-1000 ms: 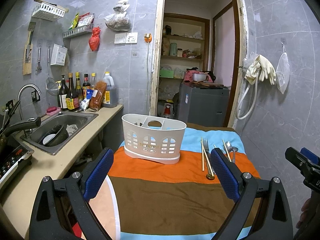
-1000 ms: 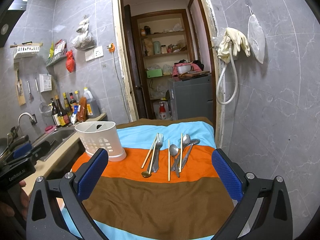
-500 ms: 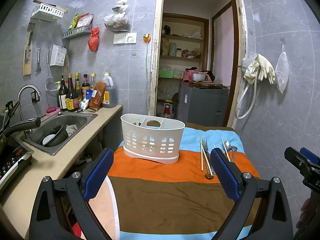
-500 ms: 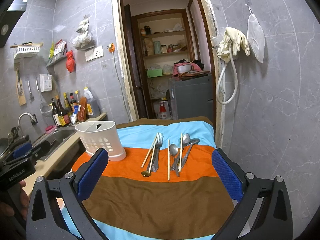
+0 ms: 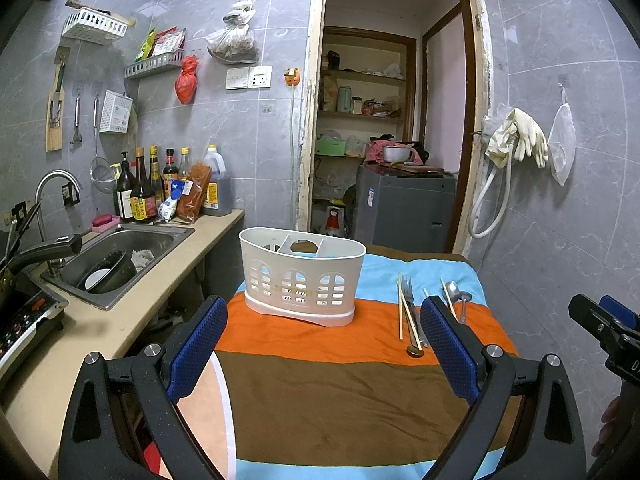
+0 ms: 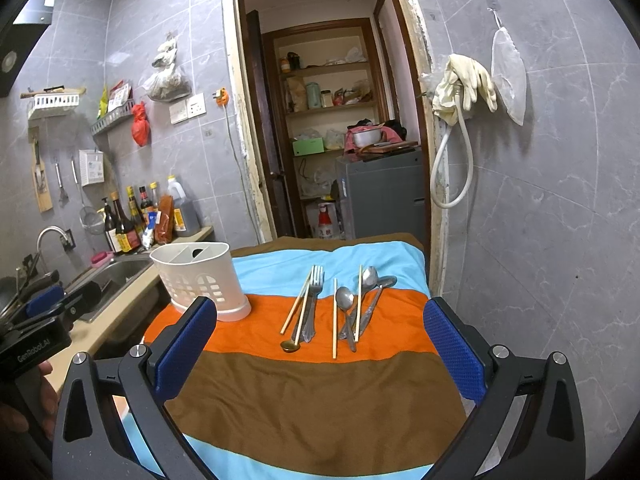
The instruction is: Organize utensils
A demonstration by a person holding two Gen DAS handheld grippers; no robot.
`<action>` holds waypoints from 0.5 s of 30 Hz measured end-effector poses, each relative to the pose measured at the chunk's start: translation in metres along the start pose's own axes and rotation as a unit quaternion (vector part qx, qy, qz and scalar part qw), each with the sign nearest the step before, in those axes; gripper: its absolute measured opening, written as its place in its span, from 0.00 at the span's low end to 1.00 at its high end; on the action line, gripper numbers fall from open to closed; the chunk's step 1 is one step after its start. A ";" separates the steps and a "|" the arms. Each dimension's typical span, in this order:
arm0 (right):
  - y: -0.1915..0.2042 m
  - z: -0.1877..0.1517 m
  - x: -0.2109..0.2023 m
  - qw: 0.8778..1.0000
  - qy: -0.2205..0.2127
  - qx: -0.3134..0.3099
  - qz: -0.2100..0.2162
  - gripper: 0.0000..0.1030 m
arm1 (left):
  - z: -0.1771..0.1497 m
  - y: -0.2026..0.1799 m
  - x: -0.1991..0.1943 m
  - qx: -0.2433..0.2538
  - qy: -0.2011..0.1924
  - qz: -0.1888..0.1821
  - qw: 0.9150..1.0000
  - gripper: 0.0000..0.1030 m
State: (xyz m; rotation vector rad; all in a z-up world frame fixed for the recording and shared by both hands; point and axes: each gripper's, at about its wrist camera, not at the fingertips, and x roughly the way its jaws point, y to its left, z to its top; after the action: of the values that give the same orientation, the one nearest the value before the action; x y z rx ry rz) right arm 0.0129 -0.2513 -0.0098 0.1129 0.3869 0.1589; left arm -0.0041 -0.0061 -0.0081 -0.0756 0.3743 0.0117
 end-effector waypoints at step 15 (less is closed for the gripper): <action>-0.001 -0.001 0.001 1.000 -0.001 0.002 0.000 1.00 | 0.002 -0.002 -0.002 0.000 -0.001 0.000 1.000 0.92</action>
State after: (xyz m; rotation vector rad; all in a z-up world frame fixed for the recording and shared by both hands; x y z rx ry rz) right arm 0.0133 -0.2524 -0.0116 0.1162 0.3858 0.1575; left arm -0.0057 -0.0075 -0.0056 -0.0745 0.3722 0.0120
